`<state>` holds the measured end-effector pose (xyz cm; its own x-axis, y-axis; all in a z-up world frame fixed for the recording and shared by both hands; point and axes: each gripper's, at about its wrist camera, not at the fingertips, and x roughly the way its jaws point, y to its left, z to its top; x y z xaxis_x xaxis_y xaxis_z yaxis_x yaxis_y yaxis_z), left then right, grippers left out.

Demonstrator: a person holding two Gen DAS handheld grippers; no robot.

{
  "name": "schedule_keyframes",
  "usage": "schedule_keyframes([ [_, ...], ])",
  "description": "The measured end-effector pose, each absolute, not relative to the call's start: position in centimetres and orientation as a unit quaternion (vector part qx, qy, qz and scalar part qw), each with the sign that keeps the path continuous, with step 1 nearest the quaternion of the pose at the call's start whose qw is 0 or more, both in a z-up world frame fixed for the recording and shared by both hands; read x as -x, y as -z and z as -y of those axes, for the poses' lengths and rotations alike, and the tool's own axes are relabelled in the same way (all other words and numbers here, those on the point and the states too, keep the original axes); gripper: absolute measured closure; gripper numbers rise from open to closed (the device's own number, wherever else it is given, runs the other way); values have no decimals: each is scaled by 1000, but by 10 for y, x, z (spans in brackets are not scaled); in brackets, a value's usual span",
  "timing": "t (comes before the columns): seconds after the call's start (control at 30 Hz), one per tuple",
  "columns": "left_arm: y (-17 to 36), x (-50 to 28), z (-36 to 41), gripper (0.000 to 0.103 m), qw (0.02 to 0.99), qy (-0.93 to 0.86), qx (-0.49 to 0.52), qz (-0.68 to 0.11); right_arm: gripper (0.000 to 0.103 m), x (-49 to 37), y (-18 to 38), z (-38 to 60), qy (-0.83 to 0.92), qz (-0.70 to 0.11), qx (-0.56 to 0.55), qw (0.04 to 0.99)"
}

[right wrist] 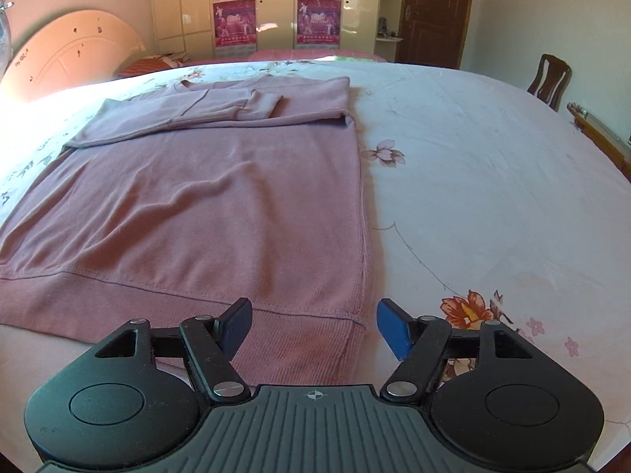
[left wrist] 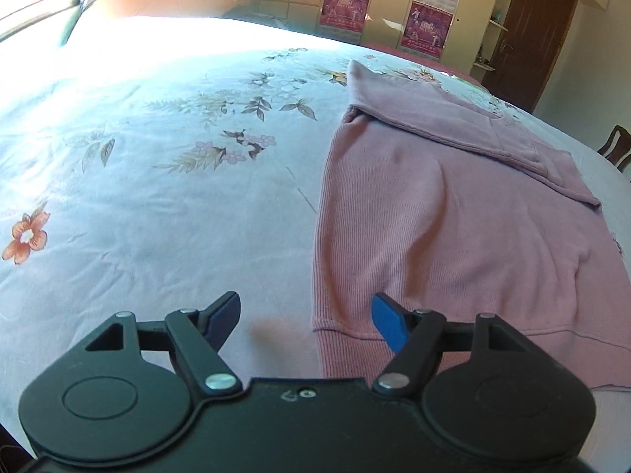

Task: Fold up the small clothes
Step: 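Move both grippers to the unfolded side edge of the sweatshirt, then grasp the side edge with both grippers and fold it over the sleeve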

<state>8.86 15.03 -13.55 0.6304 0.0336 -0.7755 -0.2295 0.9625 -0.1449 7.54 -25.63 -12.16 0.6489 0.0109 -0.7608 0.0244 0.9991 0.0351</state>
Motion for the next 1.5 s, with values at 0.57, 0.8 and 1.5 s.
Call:
schedule_keyframes([
  [0.57, 145, -89, -124, 86, 883, -6, 132, -450, 69, -81, 138, 275, -25, -460, -100, 882],
  [0.8, 119, -103, -128, 97, 889, 20, 155, -430, 92, -90, 119, 274, -62, -441, -129, 886],
  [1.5, 42, -237, -126, 98, 932, 38, 201, -300, 92, -221, 41, 297, -68, -306, -189, 931],
])
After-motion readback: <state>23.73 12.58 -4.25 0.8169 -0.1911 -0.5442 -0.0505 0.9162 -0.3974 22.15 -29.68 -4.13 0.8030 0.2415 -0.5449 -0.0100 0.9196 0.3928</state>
